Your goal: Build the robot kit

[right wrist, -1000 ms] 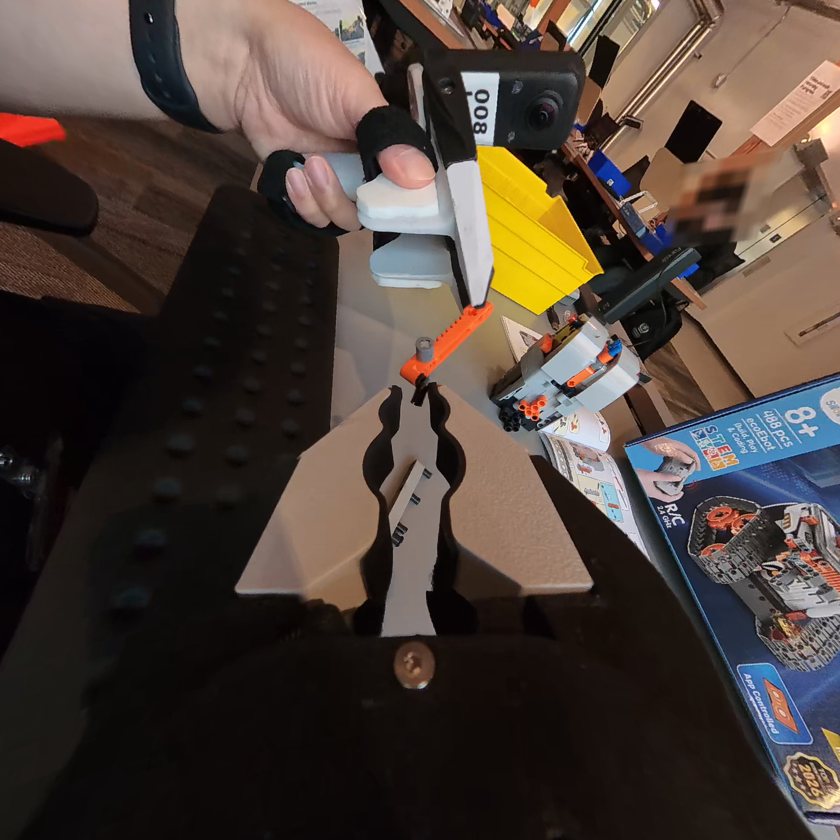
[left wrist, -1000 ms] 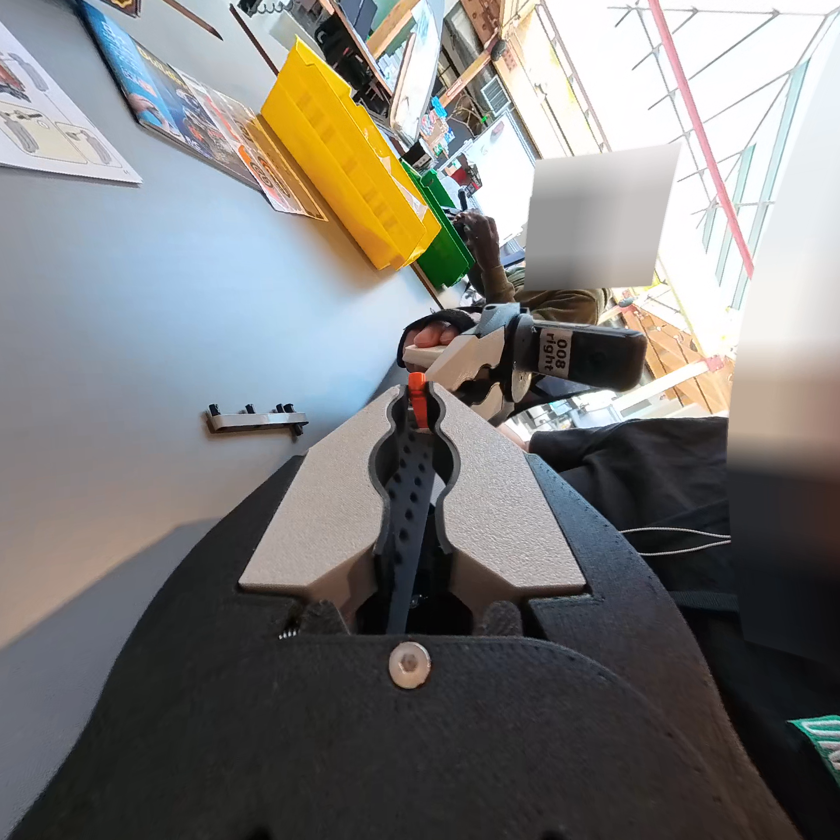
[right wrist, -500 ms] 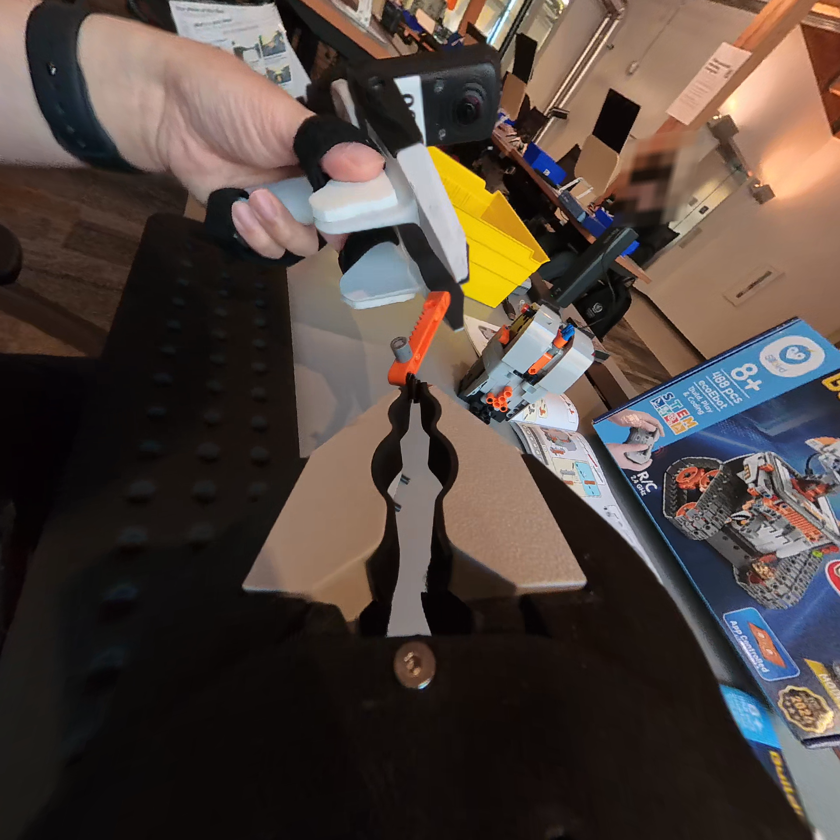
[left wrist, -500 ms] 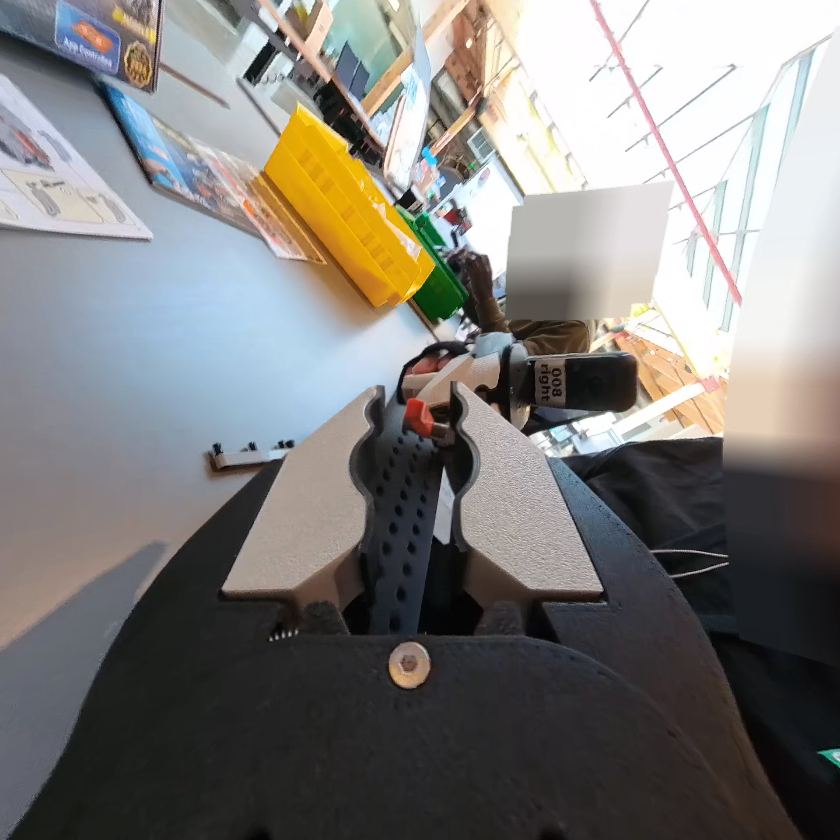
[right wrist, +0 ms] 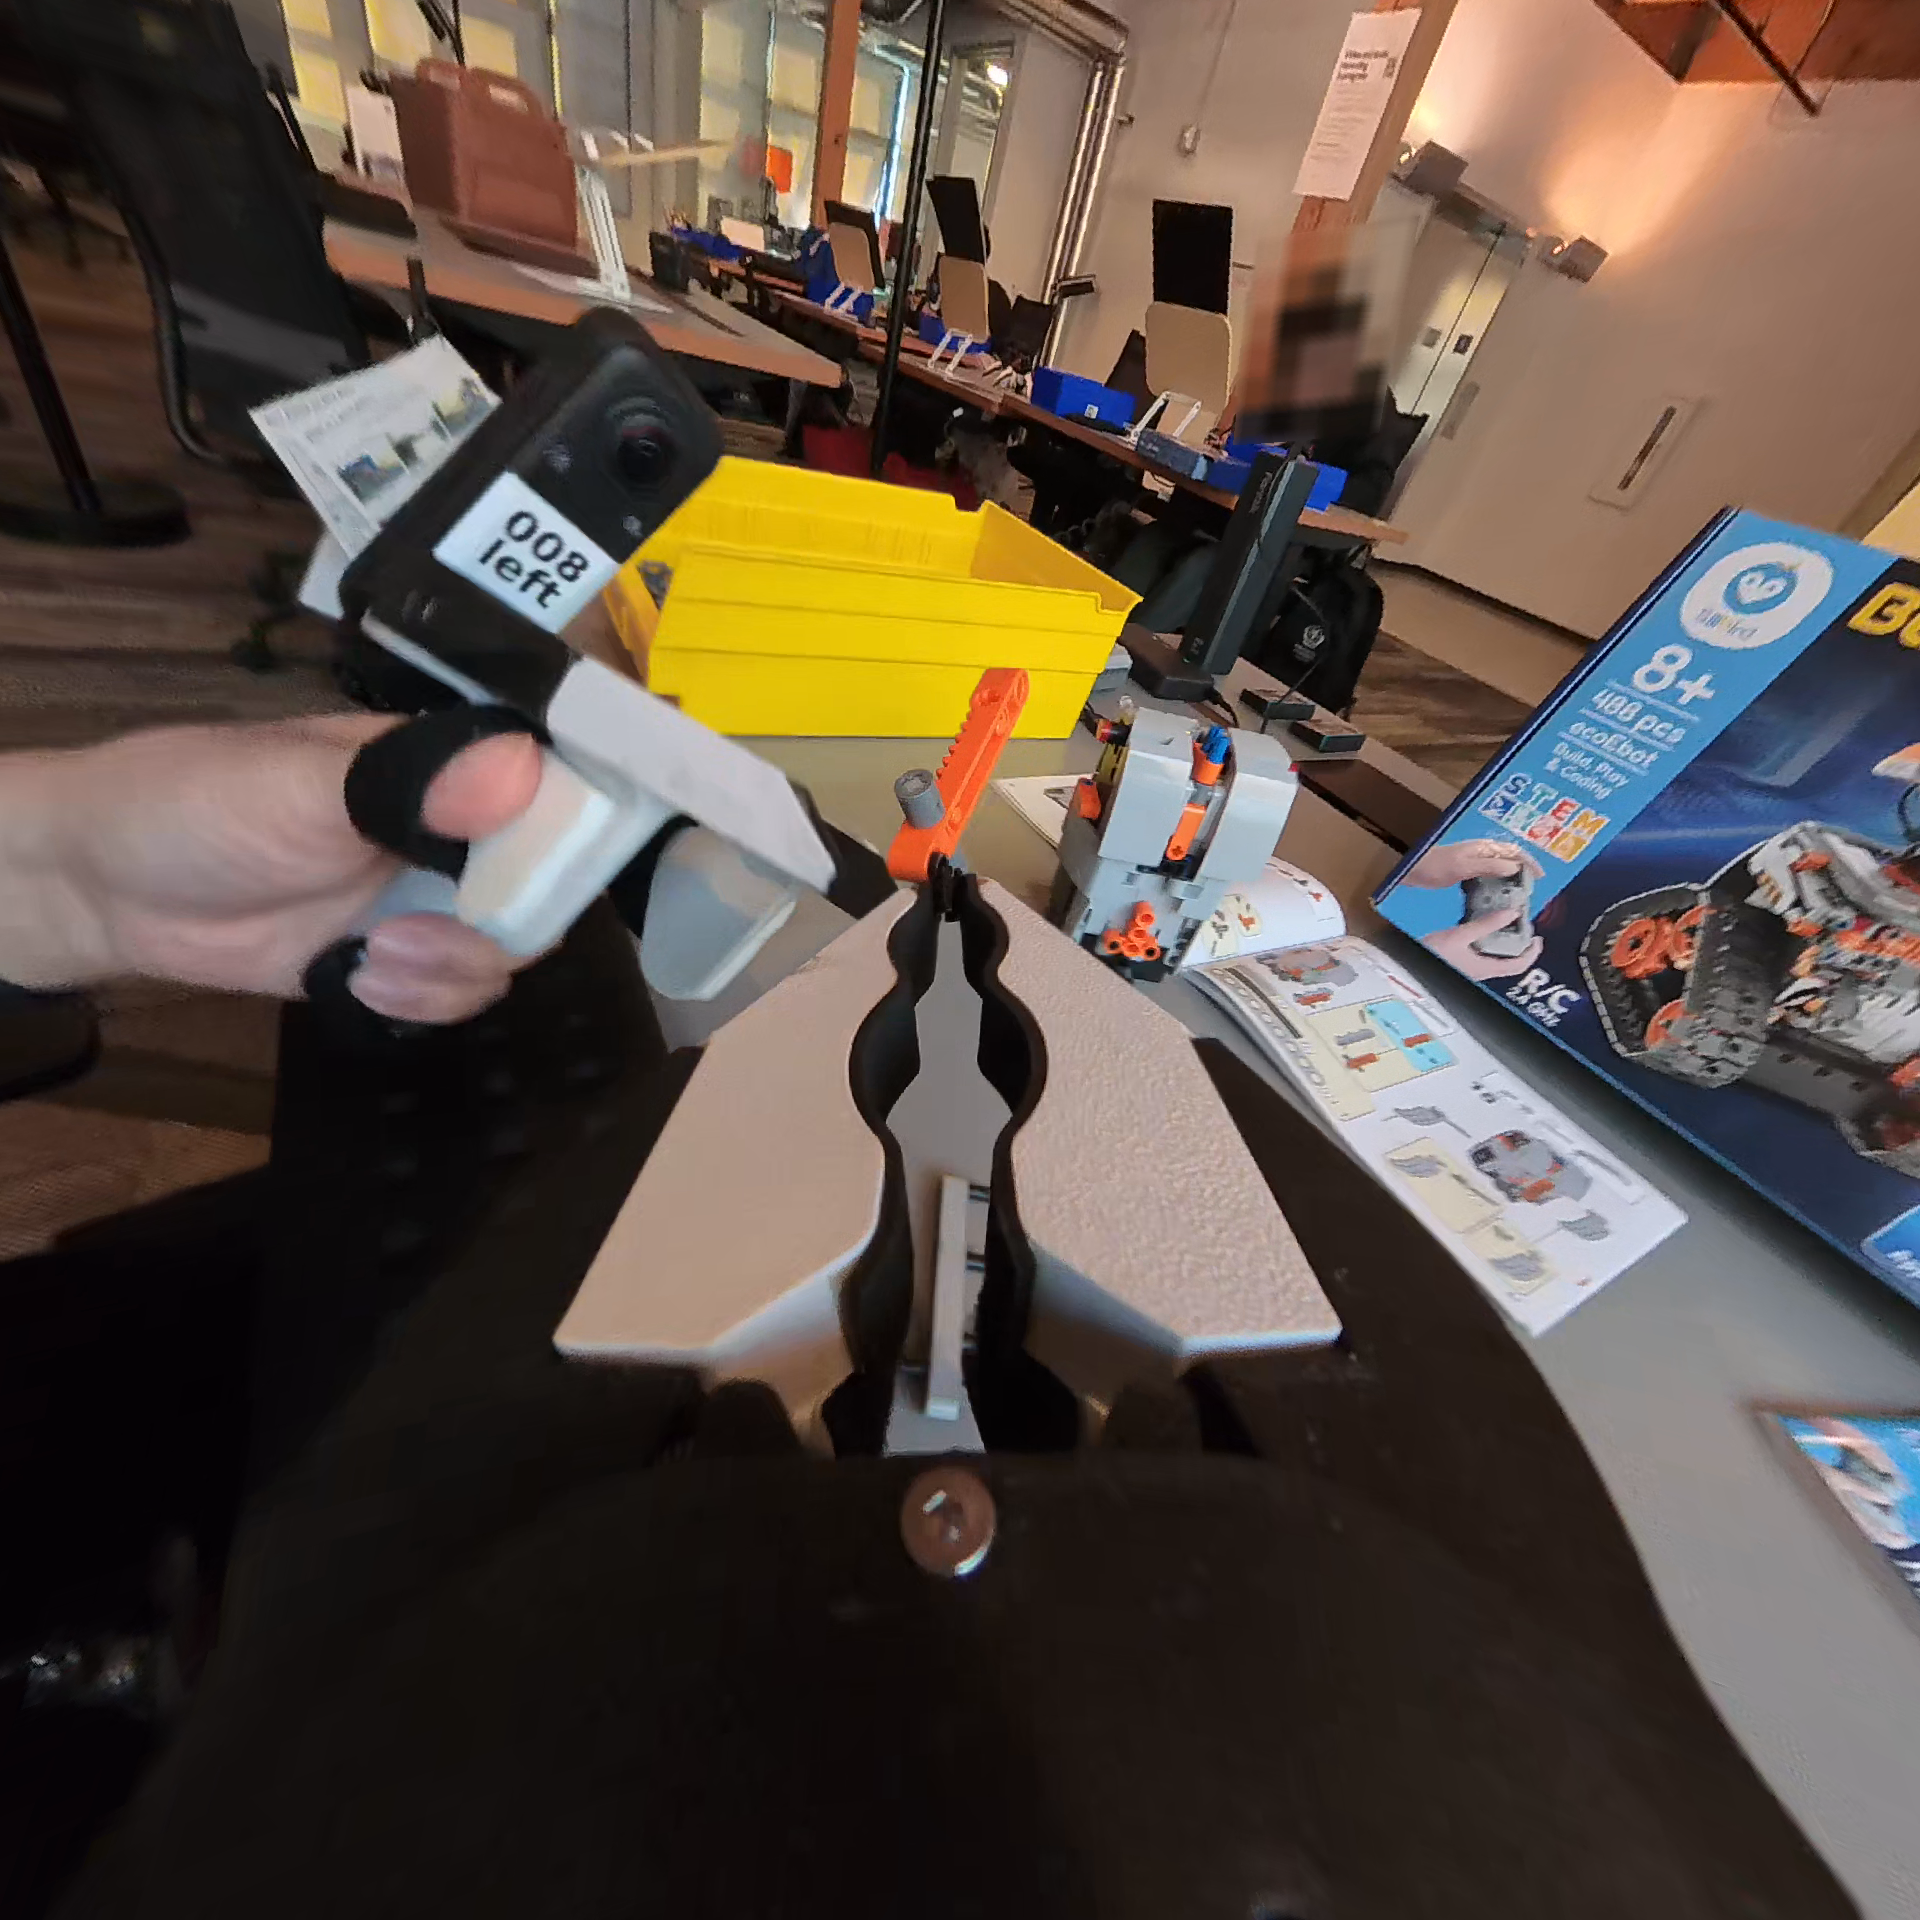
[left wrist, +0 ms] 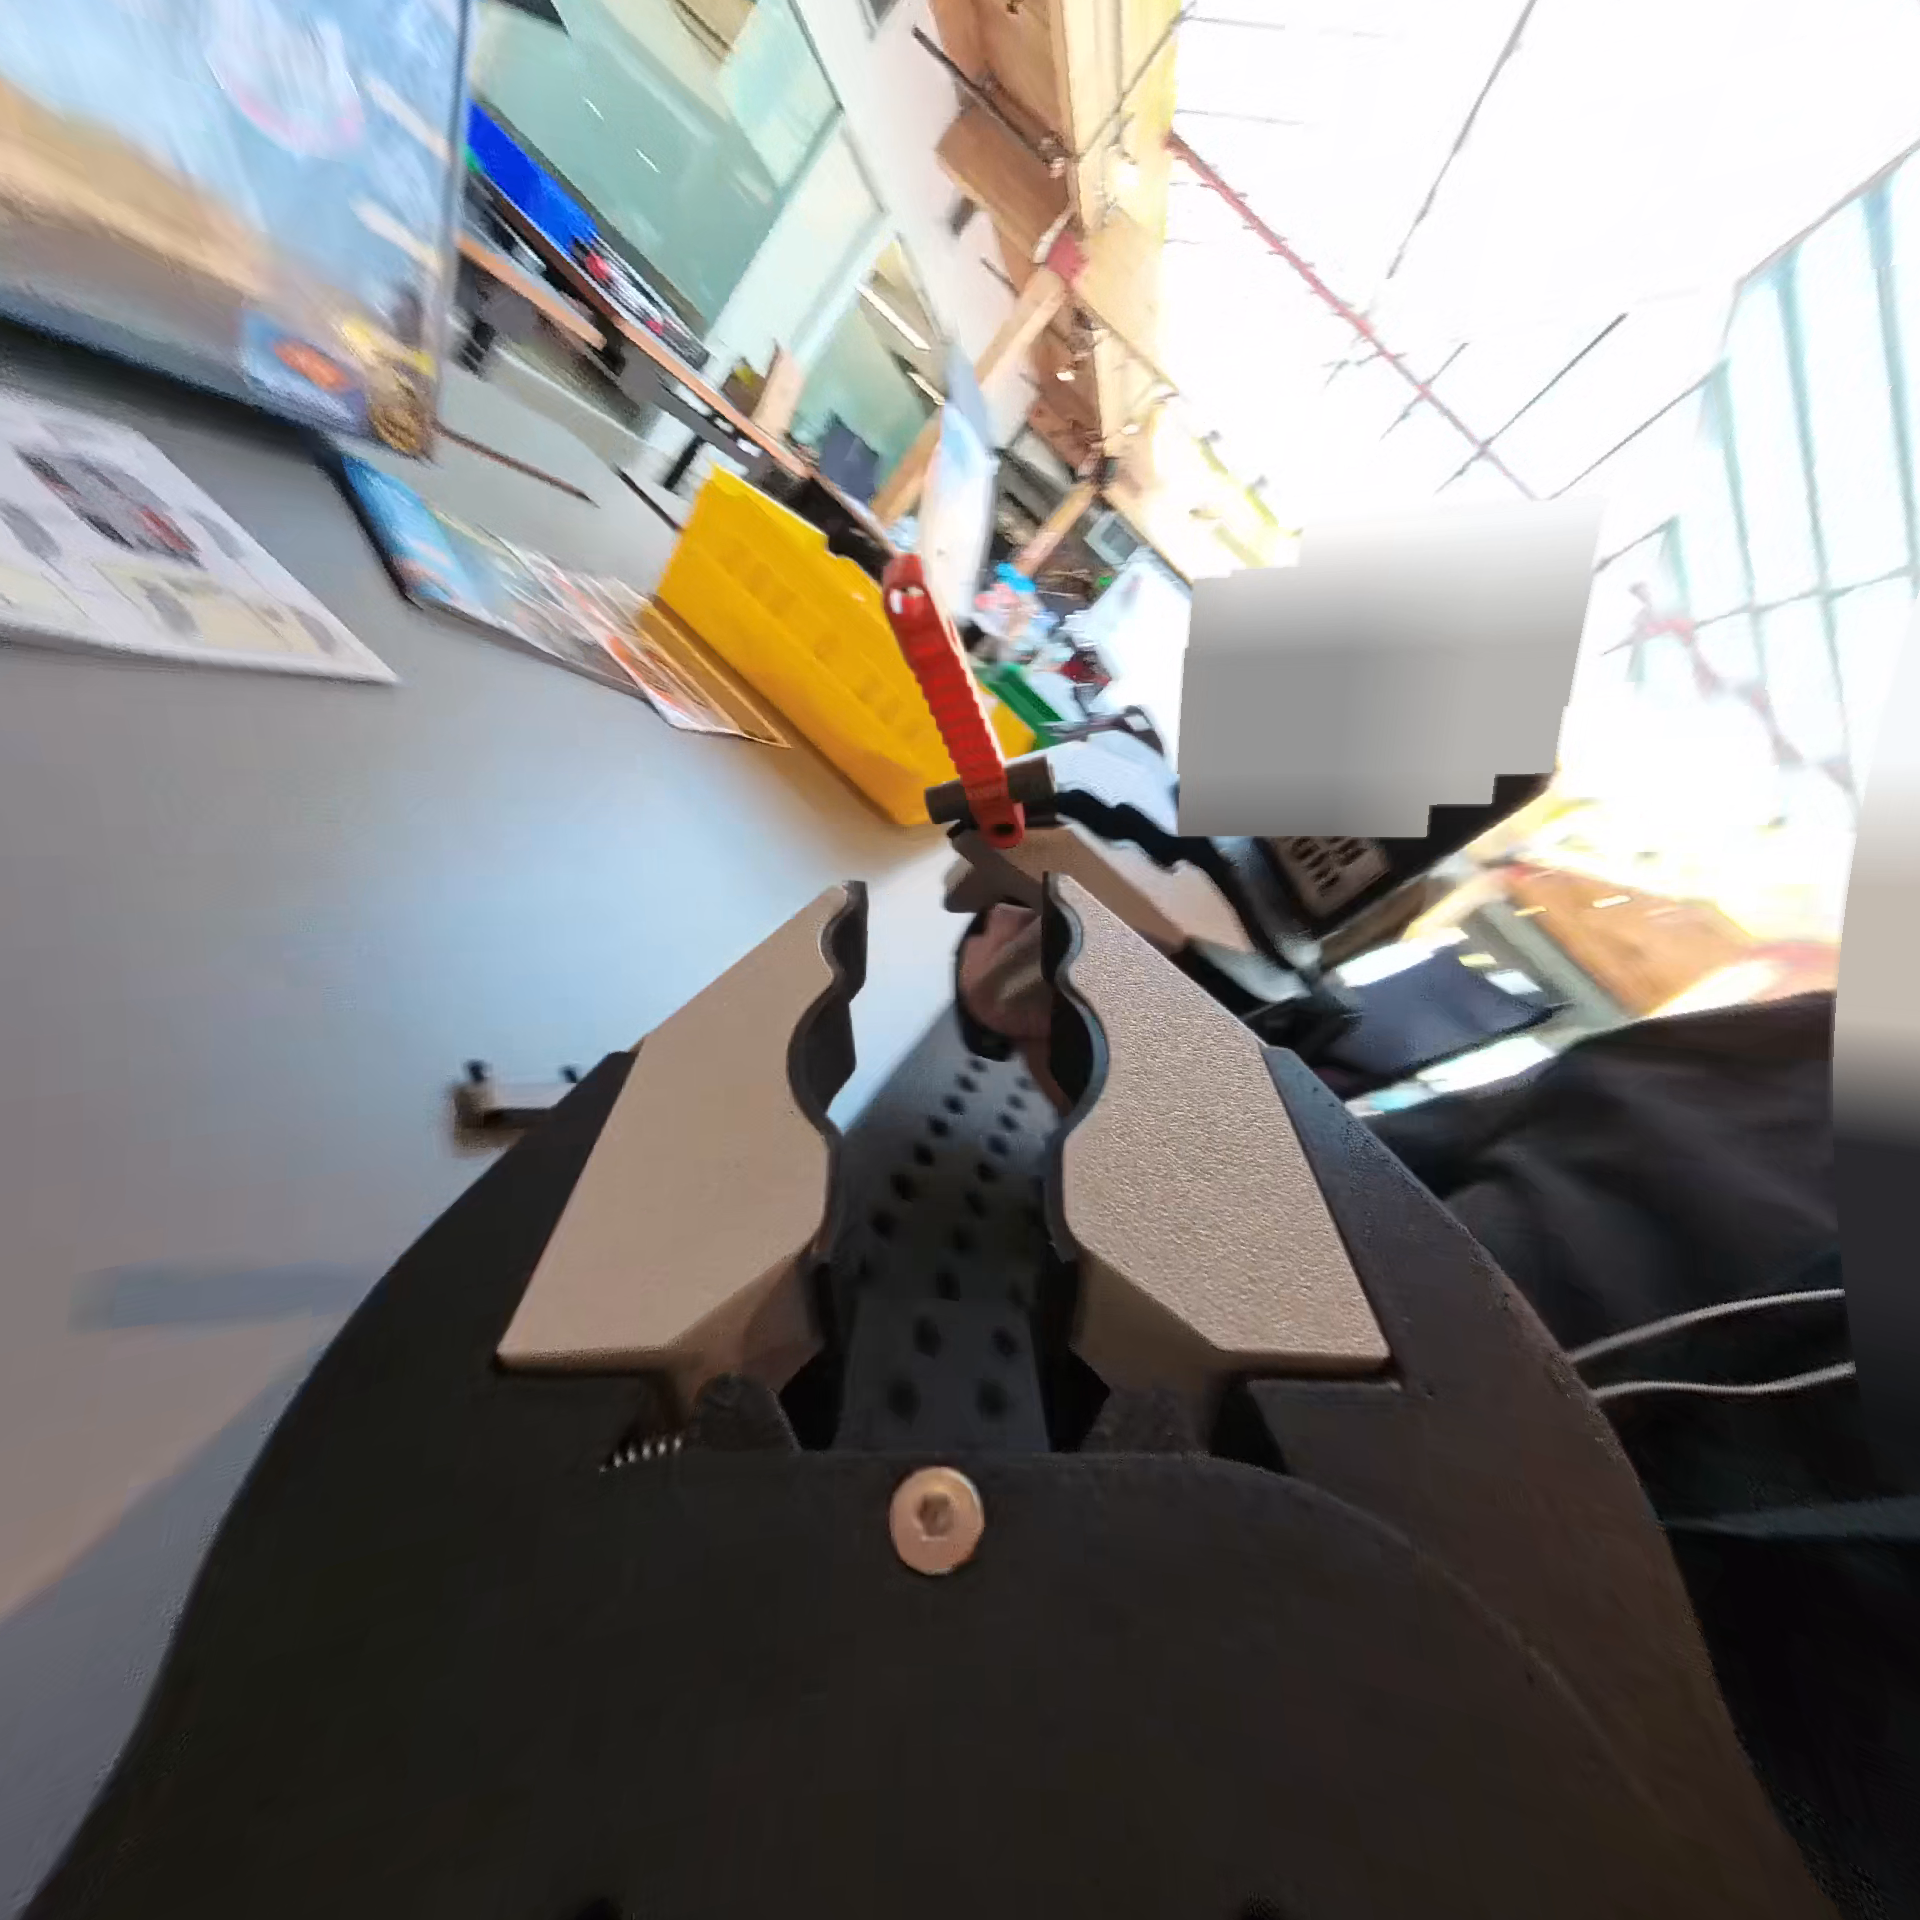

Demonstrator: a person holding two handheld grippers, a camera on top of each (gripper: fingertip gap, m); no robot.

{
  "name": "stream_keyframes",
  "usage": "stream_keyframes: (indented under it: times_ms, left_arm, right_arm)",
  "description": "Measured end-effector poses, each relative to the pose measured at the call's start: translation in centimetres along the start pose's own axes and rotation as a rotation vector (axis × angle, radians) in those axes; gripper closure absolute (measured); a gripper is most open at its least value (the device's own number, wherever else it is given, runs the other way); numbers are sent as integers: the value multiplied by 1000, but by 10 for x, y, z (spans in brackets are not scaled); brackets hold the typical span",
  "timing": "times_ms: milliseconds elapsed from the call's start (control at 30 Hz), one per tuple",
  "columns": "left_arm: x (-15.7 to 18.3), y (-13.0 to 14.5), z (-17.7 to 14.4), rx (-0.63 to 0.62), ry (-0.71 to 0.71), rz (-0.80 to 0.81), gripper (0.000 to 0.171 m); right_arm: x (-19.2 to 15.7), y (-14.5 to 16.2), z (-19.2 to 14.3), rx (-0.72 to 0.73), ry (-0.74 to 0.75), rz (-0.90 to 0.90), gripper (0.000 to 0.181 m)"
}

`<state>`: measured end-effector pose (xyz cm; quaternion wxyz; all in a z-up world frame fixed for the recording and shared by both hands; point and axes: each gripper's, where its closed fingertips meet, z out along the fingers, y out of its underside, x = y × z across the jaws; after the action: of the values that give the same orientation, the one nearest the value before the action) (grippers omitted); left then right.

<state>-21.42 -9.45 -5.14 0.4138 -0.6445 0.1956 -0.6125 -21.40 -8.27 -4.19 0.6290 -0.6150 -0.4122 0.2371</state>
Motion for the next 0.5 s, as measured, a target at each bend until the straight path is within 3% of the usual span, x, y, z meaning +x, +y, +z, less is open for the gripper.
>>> stream_keyframes:
  times_ms: [100, 200, 267, 500]
  left_arm:
    - [8, -2, 0, 15, -33, 124, 146]
    - [10, -4, -1, 17, -9, 78, 152]
    - [14, -6, -3, 35, 7, 77, 165]
    - [12, -3, -1, 1, -7, 36, 163]
  right_arm:
    - [-6, -3, 1, 14, -14, 19, 179]
    - [-9, -3, 0, 7, -13, -10, 178]
    - [-9, -1, 1, -2, -6, -24, 178]
    - [-9, 0, 1, -5, 11, -78, 178]
